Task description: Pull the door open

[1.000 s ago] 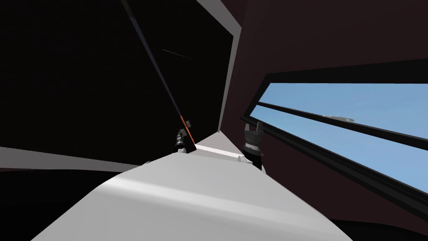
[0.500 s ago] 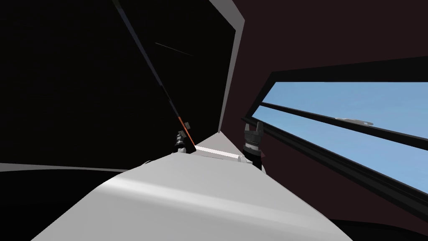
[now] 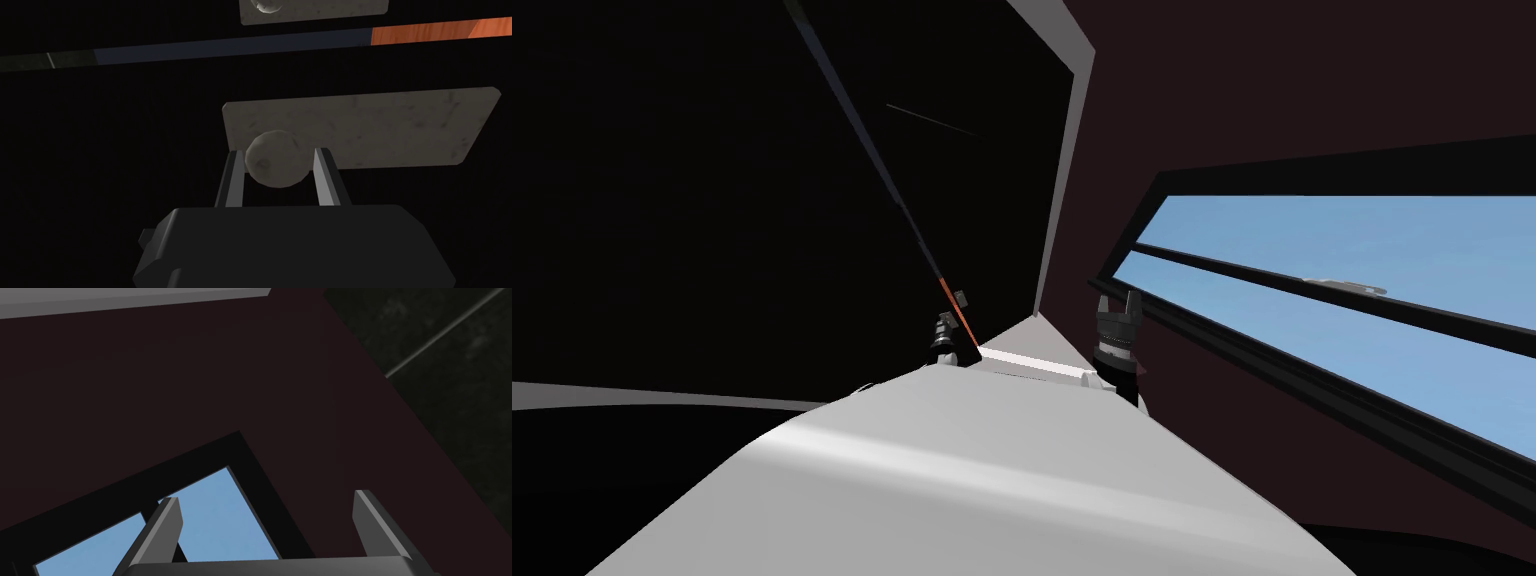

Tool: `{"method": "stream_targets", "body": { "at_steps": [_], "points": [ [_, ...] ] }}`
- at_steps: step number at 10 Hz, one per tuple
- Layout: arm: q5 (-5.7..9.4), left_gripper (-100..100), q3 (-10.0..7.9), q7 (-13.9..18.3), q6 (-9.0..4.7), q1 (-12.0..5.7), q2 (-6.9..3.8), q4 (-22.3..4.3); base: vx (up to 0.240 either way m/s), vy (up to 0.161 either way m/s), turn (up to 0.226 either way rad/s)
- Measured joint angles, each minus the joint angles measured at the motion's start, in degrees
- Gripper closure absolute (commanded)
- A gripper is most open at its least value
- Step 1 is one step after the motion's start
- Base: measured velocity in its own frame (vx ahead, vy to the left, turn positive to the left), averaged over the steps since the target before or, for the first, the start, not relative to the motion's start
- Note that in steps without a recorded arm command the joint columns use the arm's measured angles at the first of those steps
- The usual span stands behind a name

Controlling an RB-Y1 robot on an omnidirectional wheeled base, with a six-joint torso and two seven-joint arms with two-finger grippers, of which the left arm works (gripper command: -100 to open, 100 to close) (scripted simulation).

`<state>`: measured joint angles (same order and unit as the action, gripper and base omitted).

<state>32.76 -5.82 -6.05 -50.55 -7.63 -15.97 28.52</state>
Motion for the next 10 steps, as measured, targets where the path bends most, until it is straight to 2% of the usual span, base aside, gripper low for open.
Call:
{"method": "stream_targets", "body": {
  "at_steps": [1,3,4,7,8,9,10],
  "points": [
    [-0.54,100,0.43,0.5,0.16,-0.09,-0.26,0.5,-0.254,0.013,-0.07],
    [-2.06,100,1.97,2.1,-0.42,-0.97,-0.17,-1.4,-0.197,0.012,-0.049],
    [-2.36,100,2.3,2.1,0.13,-0.16,0.27,-0.2,-0.162,0.014,-0.058],
    [-4.56,100,4.21,3.8,1.02,-0.34,-0.1,0.9,-0.228,0.03,-0.072],
    [-5.04,100,4.55,3.8,1.73,0.24,-0.07,2.6,-0.105,0.003,-0.027],
    [-5.14,100,4.69,3.7,2.05,0.43,0.09,2.7,-0.179,-0.011,-0.103],
    [-5.38,100,5.06,4.2,1.96,0.58,-0.24,2.8,-0.239,-0.002,-0.092]
  ]
}}
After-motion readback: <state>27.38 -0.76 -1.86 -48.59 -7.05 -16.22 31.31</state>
